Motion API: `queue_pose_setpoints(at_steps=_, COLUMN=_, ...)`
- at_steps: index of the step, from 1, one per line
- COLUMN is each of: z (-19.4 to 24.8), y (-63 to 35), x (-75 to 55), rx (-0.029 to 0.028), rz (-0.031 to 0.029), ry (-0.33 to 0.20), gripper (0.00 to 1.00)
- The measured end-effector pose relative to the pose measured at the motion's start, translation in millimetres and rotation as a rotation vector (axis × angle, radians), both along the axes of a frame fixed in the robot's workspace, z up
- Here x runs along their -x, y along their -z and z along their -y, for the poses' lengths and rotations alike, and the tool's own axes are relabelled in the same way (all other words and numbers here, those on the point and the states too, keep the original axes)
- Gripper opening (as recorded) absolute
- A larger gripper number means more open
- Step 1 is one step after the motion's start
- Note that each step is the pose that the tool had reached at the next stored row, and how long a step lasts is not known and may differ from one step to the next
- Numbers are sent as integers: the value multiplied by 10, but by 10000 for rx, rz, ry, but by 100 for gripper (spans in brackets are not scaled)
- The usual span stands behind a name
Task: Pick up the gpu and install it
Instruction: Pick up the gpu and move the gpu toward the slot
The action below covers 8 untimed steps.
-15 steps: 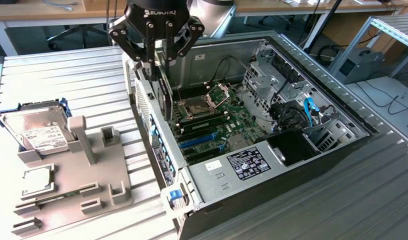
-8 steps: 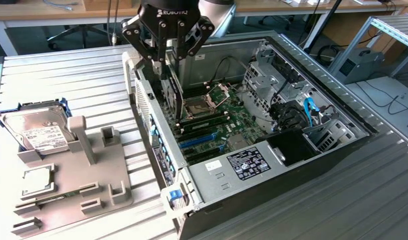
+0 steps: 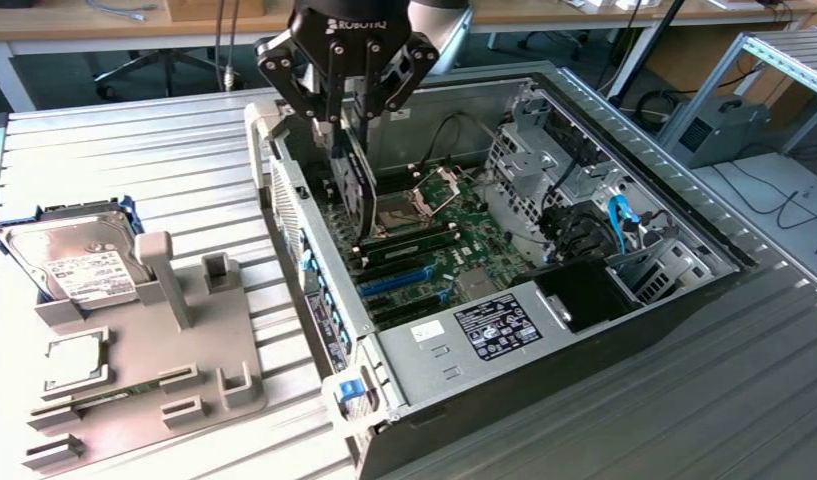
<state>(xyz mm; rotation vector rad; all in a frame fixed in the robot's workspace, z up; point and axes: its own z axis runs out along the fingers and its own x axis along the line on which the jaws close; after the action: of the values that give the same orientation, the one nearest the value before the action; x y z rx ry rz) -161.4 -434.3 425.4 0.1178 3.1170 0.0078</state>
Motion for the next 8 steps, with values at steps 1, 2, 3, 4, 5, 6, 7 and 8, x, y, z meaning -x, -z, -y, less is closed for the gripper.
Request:
queue_pose_setpoints(at_steps=1, z=0, y=1, x=-14, rx=0, rz=0, ry=0, gripper=26)
queue_pose_setpoints(at_steps=2, z=0, y=1, x=-25, rx=1, rz=0, ry=0, gripper=26)
queue_pose_setpoints(at_steps=3, z=0, y=2, x=-42, rx=1, rz=0, ry=0, gripper=26)
queue_pose_setpoints(at_steps=4, z=0, y=3, x=-57, rx=1, rz=0, ry=0, gripper=26)
queue_pose_setpoints(at_steps=5, z=0, y=3, x=-68, rx=1, rz=0, ry=0, gripper=26)
queue_pose_setpoints(at_steps=6, z=-1, y=4, x=-79, rx=1, rz=0, ry=1, gripper=26)
queue_pose_setpoints(at_steps=7, z=-1, y=5, x=-88, rx=1, rz=0, ry=1, gripper=26)
queue_pose_setpoints(at_steps=8, z=-1, y=5, x=-97, rx=1, rz=0, ry=0, gripper=26)
